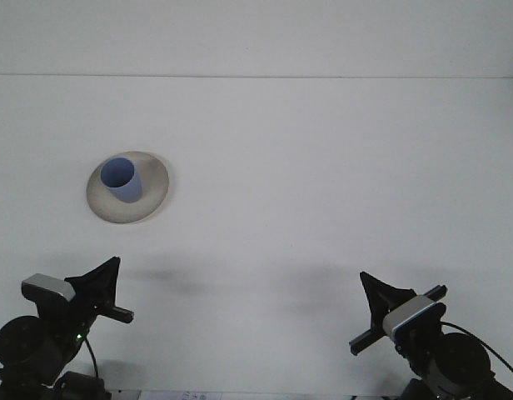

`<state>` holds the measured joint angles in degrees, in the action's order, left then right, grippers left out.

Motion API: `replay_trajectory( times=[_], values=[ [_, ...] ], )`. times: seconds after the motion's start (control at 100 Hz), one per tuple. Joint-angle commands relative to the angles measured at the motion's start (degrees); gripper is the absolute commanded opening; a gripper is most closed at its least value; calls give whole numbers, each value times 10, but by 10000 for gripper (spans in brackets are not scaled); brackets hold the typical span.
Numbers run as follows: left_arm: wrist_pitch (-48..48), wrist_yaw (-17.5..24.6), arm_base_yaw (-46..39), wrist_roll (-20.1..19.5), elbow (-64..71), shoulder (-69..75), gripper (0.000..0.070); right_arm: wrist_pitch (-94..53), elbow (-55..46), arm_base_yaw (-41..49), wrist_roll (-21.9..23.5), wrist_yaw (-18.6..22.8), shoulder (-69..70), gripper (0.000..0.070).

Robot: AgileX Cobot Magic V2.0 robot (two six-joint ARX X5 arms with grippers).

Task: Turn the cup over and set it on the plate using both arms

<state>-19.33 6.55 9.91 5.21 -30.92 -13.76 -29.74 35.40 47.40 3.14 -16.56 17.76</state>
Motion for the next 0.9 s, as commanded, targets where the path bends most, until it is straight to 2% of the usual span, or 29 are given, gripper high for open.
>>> replay_trajectory(
  times=[0.0,0.15,0.26,0.49,0.89],
  values=[
    [79,-24,-18,-79,71,22,16,6,2,5,5,0,2,6],
    [181,-102,-54,-86,201,80,16,6,2,5,5,0,2,6],
    [224,-129,-72,-74,270,113,16,6,2,5,5,0,2,5],
    [211,-129,-82,-54,301,136,16,6,2,5,5,0,2,6],
    [211,-129,-81,-54,301,136,16,6,2,5,5,0,2,6]
  ],
)
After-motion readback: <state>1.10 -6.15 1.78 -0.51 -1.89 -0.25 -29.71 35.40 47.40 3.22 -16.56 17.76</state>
